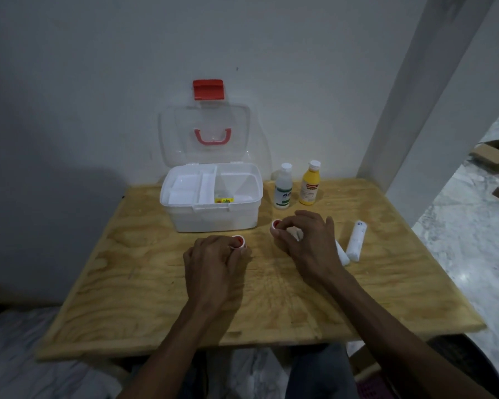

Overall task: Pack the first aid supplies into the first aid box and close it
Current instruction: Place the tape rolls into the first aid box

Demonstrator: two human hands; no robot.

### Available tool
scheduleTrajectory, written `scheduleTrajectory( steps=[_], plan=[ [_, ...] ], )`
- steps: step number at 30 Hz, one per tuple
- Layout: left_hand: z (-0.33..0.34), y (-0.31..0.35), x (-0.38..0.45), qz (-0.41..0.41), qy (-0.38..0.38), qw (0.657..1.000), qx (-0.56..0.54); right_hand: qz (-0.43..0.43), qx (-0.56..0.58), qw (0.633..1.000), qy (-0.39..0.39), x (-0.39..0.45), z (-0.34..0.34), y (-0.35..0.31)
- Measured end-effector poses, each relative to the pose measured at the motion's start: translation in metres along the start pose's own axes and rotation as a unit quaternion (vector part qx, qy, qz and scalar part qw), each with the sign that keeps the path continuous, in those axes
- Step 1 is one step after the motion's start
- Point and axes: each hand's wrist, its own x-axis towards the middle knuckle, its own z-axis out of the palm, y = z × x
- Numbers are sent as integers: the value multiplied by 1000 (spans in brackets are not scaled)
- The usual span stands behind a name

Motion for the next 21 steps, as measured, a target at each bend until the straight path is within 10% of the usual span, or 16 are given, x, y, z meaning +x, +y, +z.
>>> scheduleTrajectory(
  steps=[21],
  plan=[
    [-96,-44,136,-43,83,995,27,-122,61,989,-57,135,79,-126]
  ],
)
